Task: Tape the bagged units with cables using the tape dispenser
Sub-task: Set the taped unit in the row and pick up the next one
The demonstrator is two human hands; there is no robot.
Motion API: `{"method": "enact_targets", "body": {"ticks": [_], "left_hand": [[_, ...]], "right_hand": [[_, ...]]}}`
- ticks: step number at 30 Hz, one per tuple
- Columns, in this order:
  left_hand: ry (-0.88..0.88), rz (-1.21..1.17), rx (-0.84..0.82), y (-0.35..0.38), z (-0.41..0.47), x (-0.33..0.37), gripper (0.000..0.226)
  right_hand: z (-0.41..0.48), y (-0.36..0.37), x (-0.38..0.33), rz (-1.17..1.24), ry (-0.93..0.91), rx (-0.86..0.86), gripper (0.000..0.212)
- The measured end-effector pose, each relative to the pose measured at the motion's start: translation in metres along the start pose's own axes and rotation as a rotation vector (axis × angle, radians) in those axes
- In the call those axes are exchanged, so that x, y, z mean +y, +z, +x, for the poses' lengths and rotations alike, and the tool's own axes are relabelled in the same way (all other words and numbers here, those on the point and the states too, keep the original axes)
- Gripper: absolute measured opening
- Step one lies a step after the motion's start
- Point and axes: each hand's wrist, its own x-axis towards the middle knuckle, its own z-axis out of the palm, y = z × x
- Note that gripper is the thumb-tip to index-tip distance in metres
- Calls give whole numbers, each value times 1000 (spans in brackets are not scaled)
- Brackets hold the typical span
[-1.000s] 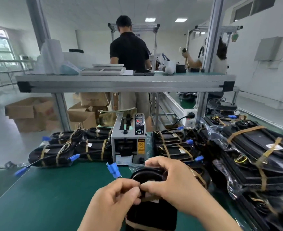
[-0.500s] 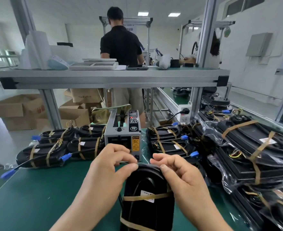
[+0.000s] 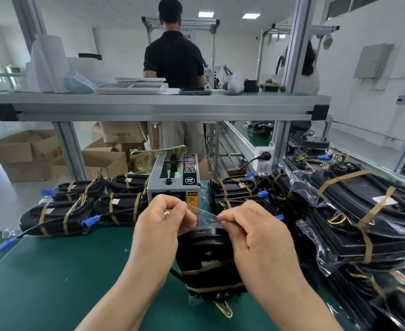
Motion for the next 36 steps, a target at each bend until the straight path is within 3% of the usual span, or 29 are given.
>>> {"method": "enact_targets", "body": {"ticks": [3,7,9,10,12,14,17,20,22,26,29,32,33,36], "left_hand": [[-48,0,54,7,1,-6,22],[-58,92,60,9,6,-12,21],[-59,143,74,8,14,-12,21],[-65,157,82,7,17,-12,21],[-79,169,80,7,23,-11,21],[-85,176,66,10,26,-11,20],[-79,196,49,15,27,-11,20],[-77,205,43,17,27,-11,20],[-81,191,31,16,28,-10,19],[-114,167,-36,13,29,-9,19],[-148,123,-66,13,30,-9,17],[-219,14,-132,13,32,-9,14],[-241,-18,-155,13,33,-9,13],[-317,-211,-161,8,39,-10,12]], "right_hand": [[-2,5,3,103,53,-22,20],[3,1,11,558,464,-197,35],[5,-4,16,855,652,-182,41],[4,-7,21,891,671,-146,41],[-2,-9,27,749,604,-122,32],[-10,-8,25,602,503,-146,5],[-18,0,22,450,383,-166,44],[-17,8,20,313,229,-79,27],[-14,10,25,403,281,-108,21],[-10,10,32,798,499,-190,31],[-11,10,37,636,373,-197,35],[-11,14,39,686,325,-419,83],[-11,16,37,720,312,-488,90],[-11,24,34,756,300,-506,80]]}}
